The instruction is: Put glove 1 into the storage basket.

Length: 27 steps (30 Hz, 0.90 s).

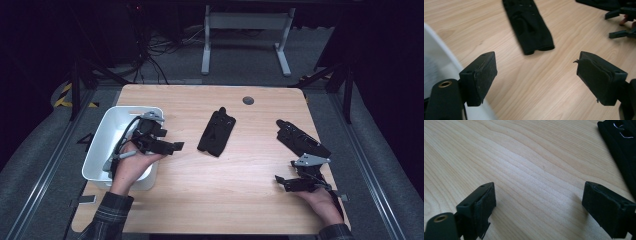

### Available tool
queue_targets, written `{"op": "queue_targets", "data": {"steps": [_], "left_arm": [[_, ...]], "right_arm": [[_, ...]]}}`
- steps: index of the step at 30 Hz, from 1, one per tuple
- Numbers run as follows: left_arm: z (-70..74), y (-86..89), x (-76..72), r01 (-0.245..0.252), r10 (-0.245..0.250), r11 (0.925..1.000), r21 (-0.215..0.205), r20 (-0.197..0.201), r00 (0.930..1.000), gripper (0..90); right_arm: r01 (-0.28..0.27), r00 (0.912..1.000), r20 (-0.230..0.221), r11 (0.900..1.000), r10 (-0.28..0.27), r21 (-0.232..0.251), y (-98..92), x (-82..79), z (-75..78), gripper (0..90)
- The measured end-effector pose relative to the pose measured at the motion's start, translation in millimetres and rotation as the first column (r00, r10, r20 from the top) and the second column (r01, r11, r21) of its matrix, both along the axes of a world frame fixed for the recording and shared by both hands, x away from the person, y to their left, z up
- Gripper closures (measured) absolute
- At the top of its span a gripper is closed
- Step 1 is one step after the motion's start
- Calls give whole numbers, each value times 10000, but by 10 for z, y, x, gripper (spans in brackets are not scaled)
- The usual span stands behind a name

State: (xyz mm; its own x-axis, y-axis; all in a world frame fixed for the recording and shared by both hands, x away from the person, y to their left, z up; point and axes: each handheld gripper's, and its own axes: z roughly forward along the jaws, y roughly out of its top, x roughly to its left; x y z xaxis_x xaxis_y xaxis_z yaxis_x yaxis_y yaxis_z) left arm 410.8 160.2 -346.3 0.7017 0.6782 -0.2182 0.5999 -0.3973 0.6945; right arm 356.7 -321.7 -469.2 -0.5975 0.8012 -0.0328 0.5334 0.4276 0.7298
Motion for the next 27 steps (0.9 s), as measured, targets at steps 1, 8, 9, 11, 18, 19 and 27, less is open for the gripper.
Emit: {"op": "queue_targets", "data": {"steps": [1,8,9,11,18,19,27], "left_arm": [[-25,-77,-17,124,-124,9999,1,-2,9999,172],[-208,-455,-100,630,-634,9978,204,213,9978,168],[-244,-496,-110,644,-654,9974,317,301,9974,168],[-323,-579,-137,756,-772,9961,447,345,9964,168],[-603,-764,-230,1080,-1134,9895,956,526,9922,159],[-650,-776,-236,1129,-1189,9883,1028,535,9915,158],[-973,-787,-270,1477,-1543,9763,1583,300,9876,144]], "right_arm": [[-1,10000,0,10000,1,-2,0,0,0,123],[1,10000,2,10000,-1,-3,0,0,0,123],[1,10000,-4,10000,-1,-1,0,0,0,123],[1,10000,2,10000,-1,-2,-1,1,0,123],[9,10000,4,10000,-9,5,-2,-1,0,124],[15,10000,3,10000,-15,9,-2,-2,0,124],[-5,10000,-5,10000,5,20,0,-1,-1,119]]}}
